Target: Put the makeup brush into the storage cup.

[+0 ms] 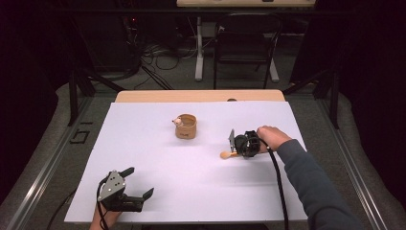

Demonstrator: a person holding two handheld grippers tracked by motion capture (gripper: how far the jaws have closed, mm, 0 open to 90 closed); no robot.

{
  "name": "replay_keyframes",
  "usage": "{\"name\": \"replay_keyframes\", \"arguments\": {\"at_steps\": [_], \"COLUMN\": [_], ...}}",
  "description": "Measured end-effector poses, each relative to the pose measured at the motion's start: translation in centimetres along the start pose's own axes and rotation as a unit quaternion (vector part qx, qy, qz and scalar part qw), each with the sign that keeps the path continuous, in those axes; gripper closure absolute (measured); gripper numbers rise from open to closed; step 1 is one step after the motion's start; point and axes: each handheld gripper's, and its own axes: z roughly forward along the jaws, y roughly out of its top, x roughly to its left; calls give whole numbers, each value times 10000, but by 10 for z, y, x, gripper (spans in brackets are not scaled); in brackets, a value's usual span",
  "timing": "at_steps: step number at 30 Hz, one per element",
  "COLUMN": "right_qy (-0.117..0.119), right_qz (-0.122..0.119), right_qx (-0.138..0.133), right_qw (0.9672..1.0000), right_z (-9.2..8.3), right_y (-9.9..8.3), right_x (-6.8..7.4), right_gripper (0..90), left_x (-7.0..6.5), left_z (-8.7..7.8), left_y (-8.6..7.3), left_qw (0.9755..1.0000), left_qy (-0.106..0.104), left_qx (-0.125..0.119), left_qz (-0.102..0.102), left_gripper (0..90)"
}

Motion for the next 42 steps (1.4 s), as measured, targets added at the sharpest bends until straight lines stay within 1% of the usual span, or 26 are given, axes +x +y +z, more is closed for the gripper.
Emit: {"name": "replay_keyframes", "arguments": {"at_steps": [1,2,3,7,8,9,14,20,23,24,25,27,29,30,31,32,33,34,35,36,37,38,39,40,41,42], "right_qy": [8,-44,-29,-14,-84,-84,-130,-243,-281,-281,-264,-311,-332,-332,-316,-342,-386,-386,-413,-443,-443,-510,-510,-583,-612,-612], "right_qz": [3,26,41,101,165,165,365,704,833,833,902,970,1082,1082,1170,1188,1299,1299,1342,1490,1490,1623,1623,1728,1768,1768], "right_qx": [5,-83,-42,-141,-220,-220,-428,-958,-1183,-1183,-1334,-1526,-1732,-1732,-1802,-1895,-2048,-2048,-2131,-2372,-2372,-2567,-2567,-2762,-2879,-2879], "right_qw": [10000,10000,10000,9998,9996,9996,9983,9926,9891,9891,9866,9830,9784,9784,9761,9741,9694,9694,9669,9589,9589,9514,9514,9436,9392,9392], "right_z": [0,1,0,-1,-3,-3,-17,-39,-47,-47,-53,-58,-62,-62,-65,-67,-71,-71,-73,-76,-76,-78,-78,-79,-78,-78], "right_y": [0,-1,-1,-2,-2,-2,-3,-4,-4,-4,-4,-4,-5,-5,-6,-6,-7,-7,-7,-9,-9,-9,-9,-9,-9,-9], "right_x": [0,0,1,1,1,1,3,3,6,6,8,10,13,13,15,17,20,20,22,27,27,33,33,40,43,43], "right_gripper": [780,784,785,786,786,786,787,786,786,786,786,786,786,786,786,787,786,786,786,786,786,786,786,786,786,786], "left_x": [0,0,0,0,0,0,0,0,0,0,0,0,0,0,0,0,0,0,0,0,0,0,0,-1,-1,-2], "left_z": [0,0,0,0,0,1,1,1,1,1,1,1,1,1,1,1,1,1,1,1,1,1,1,2,2,2], "left_y": [0,0,0,0,0,0,0,0,0,0,0,0,0,0,0,0,0,0,0,0,0,0,0,0,0,0], "left_qw": [10000,10000,10000,10000,10000,10000,10000,10000,10000,10000,10000,10000,10000,10000,10000,10000,10000,10000,10000,10000,10000,10000,10000,10000,10000,10000], "left_qy": [-5,-4,-5,-2,-4,-15,-19,-8,-10,-11,-11,-13,-11,-11,-9,-11,-8,-4,-5,-11,-11,-7,-7,12,1,-6], "left_qx": [2,12,15,20,22,18,24,36,31,31,30,33,34,34,34,33,33,41,42,25,25,30,40,52,43,42], "left_qz": [2,8,6,3,-1,-2,3,7,7,8,9,10,9,9,6,11,9,8,2,0,0,1,10,13,7,17], "left_gripper": [1,1,1,1,1,1,1,1,1,1,1,1,1,1,1,1,1,1,1,1,1,1,1,1,1,1]}}
